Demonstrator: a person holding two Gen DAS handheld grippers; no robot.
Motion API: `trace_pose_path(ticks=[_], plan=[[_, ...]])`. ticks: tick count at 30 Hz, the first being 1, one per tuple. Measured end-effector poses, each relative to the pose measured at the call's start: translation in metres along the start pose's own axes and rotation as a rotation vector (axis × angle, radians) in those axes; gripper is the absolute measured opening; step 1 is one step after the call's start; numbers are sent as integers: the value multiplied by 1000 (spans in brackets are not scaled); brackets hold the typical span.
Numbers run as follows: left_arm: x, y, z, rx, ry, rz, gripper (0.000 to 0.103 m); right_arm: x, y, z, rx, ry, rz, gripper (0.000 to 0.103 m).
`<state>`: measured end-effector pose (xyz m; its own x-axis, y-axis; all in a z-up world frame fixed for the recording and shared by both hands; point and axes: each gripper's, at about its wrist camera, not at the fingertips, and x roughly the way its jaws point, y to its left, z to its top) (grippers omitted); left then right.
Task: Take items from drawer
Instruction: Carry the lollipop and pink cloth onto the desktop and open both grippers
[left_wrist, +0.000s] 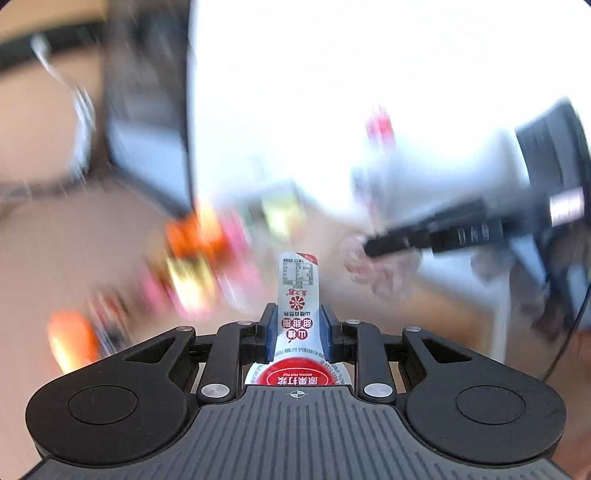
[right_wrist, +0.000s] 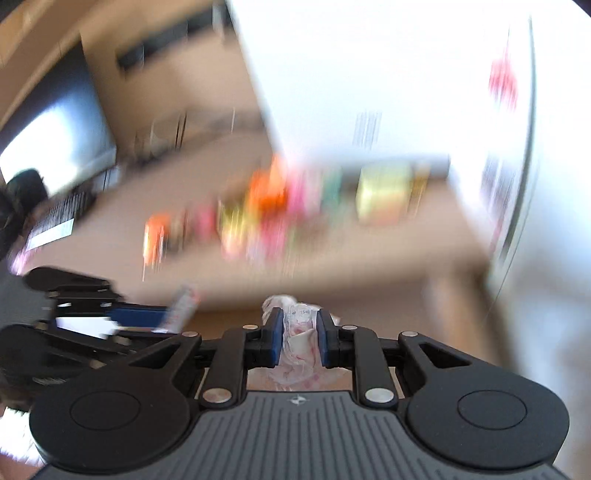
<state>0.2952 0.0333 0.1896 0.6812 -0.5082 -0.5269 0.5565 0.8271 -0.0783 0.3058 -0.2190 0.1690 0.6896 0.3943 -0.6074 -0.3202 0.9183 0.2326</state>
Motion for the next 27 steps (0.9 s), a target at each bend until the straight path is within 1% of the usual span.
trace_pose_path(ticks=[1,2,3,4,5,7,9,10,11,13,16,17,18,19,20,21,23,27], plan=[[-3,5,14,-18,-55,13,26,-6,1,14,-15,-61,-12,19],[0,10,28,-26,-84,18,26,-8,3,28,-42,-119,-32,19],[8,11,37,-33,-97,15,26,-6,5,40,-73,-171,-69,19],[24,11,44,-41,-102,15,26,1,6,50,-93,-204,-115,19],[49,11,48,-39,-96,13,26,12,4,59,-99,-209,-146,19],[65,10,54,-13,-76,25,27,42,-6,69,-74,-177,-167,19],[82,8,56,23,-58,49,27,71,-19,72,-42,-147,-166,19],[102,9,53,32,-51,63,27,84,-24,72,-38,-142,-165,19],[112,9,54,37,-40,81,27,95,-28,72,-41,-141,-168,19],[128,11,51,36,-10,103,27,113,-35,71,-53,-139,-171,19],[151,16,45,14,41,102,27,134,-42,71,-65,-131,-151,20],[163,18,42,12,62,99,27,135,-45,70,-62,-137,-142,27],[175,21,41,16,79,104,27,135,-48,69,-57,-144,-135,37],[178,20,39,26,88,109,27,133,-50,68,-54,-155,-131,42],[178,17,36,50,70,123,28,130,-51,66,-56,-173,-127,48],[178,15,34,76,51,146,31,126,-52,64,-64,-192,-123,51],[180,15,32,86,24,170,32,116,-52,63,-76,-226,-125,53],[164,29,40,7,-52,167,32,93,-48,60,-80,-276,-128,53]])
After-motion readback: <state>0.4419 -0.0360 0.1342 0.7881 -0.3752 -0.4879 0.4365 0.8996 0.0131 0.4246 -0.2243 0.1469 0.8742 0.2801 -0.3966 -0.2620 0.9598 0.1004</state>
